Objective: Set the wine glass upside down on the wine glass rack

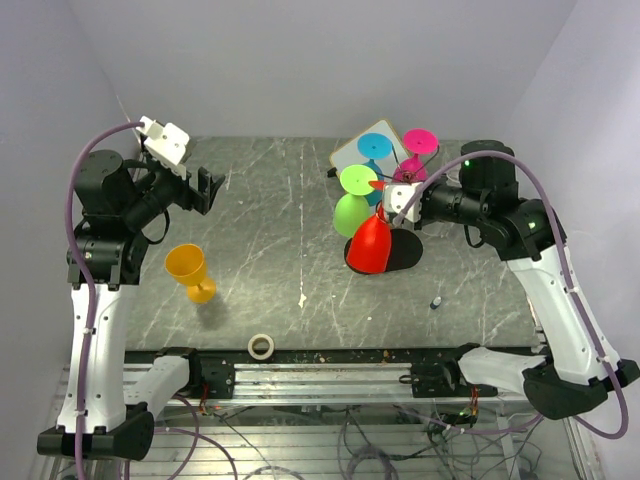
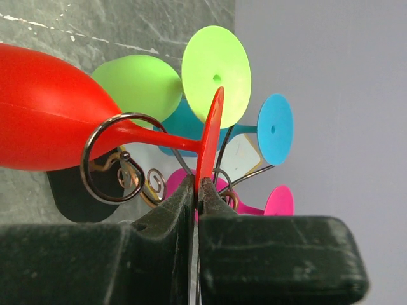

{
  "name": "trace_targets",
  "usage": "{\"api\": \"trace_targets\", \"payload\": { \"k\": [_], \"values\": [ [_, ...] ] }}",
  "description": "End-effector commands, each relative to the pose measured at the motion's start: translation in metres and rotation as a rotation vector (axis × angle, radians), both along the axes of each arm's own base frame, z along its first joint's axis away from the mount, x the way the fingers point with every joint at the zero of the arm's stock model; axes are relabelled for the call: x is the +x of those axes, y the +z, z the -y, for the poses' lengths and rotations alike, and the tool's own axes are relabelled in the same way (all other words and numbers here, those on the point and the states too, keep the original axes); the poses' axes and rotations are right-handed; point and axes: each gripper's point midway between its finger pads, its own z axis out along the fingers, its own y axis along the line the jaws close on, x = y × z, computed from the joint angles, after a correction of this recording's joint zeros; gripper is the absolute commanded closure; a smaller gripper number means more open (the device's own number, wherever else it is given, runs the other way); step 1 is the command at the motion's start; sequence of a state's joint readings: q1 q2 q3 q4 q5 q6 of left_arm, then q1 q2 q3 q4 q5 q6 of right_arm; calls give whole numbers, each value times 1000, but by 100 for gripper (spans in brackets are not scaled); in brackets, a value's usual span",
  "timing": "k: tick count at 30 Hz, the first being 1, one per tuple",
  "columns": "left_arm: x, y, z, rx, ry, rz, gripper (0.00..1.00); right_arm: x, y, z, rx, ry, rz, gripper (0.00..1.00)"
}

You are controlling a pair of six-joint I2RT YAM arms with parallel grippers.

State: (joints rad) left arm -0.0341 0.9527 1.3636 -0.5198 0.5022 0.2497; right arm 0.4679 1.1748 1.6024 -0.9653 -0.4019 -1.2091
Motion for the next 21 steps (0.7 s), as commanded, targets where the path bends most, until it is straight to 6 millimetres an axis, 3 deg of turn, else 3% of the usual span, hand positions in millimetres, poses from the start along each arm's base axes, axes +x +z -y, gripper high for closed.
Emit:
{"api": "trace_targets", "payload": {
  "k": [1,13,21],
  "values": [
    [2,8,1,-5,-16,35,13,-20,14,0,34,40,9,100],
    [8,0,-2,14,1,22,13,-39,20,5,65,66,8,100],
    [12,-10,-6,36,20,9,13,-39,16,19,52,8,25,100]
  ]
}}
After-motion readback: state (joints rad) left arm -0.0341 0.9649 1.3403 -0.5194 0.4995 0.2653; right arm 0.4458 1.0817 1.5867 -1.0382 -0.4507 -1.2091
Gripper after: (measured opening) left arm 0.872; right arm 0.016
